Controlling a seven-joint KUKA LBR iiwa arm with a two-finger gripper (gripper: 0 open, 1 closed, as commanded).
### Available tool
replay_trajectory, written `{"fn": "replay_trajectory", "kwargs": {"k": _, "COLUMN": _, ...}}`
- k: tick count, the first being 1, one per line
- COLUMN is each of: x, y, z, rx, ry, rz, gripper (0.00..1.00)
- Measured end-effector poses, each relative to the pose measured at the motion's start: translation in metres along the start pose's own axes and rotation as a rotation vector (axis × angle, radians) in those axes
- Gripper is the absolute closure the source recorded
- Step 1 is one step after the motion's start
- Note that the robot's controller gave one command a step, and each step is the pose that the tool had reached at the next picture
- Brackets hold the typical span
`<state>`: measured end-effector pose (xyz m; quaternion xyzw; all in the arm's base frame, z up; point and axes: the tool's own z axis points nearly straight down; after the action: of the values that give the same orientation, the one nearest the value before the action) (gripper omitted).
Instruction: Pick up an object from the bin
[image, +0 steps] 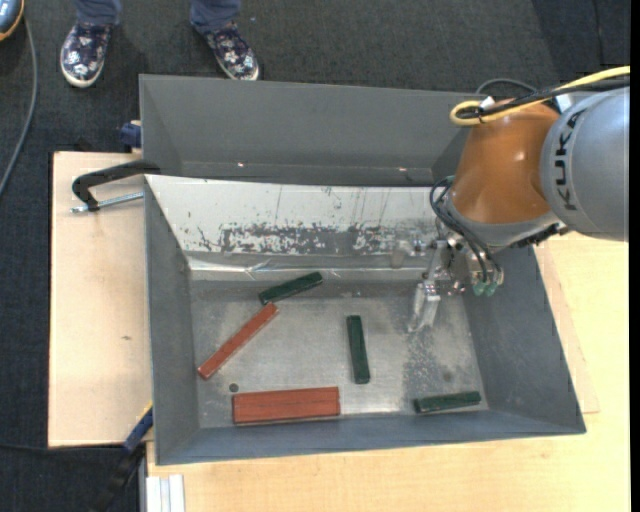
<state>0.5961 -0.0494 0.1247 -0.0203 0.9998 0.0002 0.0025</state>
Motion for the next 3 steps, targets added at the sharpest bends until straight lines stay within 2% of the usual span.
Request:
{"fn": "replay_trajectory", "kwargs": {"k": 1, "x": 0.001, "y": -0.004, "z": 0.036, "rx": -0.001, "ry": 0.006, "rz": -0.027, "gripper": 0.00}}
{"fn": "replay_trajectory", "kwargs": {"k": 2, "x": -0.007, "y": 0.016, "z": -0.005, "rx": -0.001, "ry": -0.007, "rz": 0.029, "gripper": 0.00}}
{"fn": "replay_trajectory", "kwargs": {"k": 3, "x": -0.003, "y": -0.040, "z": 0.056, "rx": 0.000, "ry": 0.005, "rz": 0.131, "gripper": 0.00}}
